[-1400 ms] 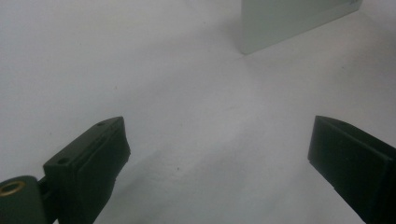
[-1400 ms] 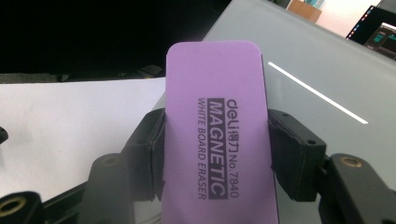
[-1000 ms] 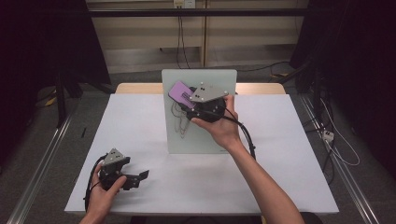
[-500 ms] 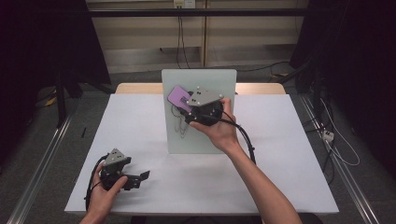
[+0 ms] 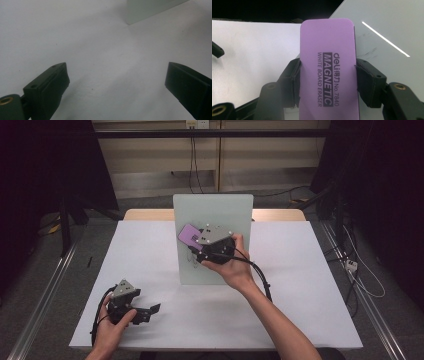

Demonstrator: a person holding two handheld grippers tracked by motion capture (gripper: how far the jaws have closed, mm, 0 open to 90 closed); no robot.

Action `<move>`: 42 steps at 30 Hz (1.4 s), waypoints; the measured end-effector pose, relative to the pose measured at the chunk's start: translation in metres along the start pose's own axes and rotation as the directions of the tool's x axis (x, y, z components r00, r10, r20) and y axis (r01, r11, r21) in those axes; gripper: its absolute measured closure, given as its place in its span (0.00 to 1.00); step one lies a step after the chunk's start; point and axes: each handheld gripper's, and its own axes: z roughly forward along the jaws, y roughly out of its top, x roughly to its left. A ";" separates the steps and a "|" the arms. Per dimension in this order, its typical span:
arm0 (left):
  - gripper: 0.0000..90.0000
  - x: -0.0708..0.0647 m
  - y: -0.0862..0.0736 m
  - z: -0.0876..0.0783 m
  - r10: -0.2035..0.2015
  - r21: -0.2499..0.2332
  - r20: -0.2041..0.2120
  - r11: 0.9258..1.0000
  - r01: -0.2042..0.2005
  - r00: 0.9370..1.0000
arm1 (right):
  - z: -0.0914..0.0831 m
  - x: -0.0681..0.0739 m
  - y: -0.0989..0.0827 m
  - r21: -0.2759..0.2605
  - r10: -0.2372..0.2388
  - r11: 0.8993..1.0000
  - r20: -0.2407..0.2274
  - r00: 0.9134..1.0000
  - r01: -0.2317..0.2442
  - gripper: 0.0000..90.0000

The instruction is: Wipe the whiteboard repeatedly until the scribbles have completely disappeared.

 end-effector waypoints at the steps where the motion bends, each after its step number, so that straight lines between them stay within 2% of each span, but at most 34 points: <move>1: 0.06 0.000 0.000 0.000 -0.001 -0.001 0.000 1.000 0.001 1.000 | 0.001 0.002 -0.001 0.003 -0.002 1.000 -0.004 1.000 0.002 0.46; 7: 0.06 0.000 0.000 0.000 -0.007 0.003 0.002 1.000 0.007 1.000 | 0.005 0.009 -0.006 0.023 -0.005 1.000 -0.028 1.000 0.006 0.46; 11: 0.06 0.000 0.000 0.000 -0.006 0.003 0.002 1.000 0.006 1.000 | 0.005 0.009 -0.005 0.027 -0.008 1.000 -0.025 1.000 0.009 0.46; 17: 0.06 0.000 0.000 0.001 -0.004 -0.001 0.002 1.000 0.004 1.000 | -0.002 0.000 0.005 0.015 -0.010 1.000 0.033 0.999 0.010 0.46; 22: 0.06 0.000 0.000 0.000 -0.002 -0.002 0.002 1.000 0.002 1.000 | -0.014 -0.019 0.015 -0.018 0.021 1.000 0.086 0.996 -0.020 0.46; 27: 0.06 -0.002 0.001 -0.001 0.001 -0.003 0.001 1.000 -0.001 1.000 | -0.018 -0.025 0.020 -0.024 0.026 0.999 0.110 0.994 -0.024 0.46; 35: 0.06 -0.002 0.001 -0.001 0.008 0.000 0.003 1.000 -0.008 1.000 | -0.013 -0.018 0.018 -0.015 0.021 1.000 0.117 0.993 -0.020 0.46; 42: 0.06 -0.003 0.001 -0.001 0.015 0.003 0.002 1.000 -0.015 1.000 | -0.006 -0.007 0.013 0.005 0.015 1.000 0.096 0.995 -0.015 0.46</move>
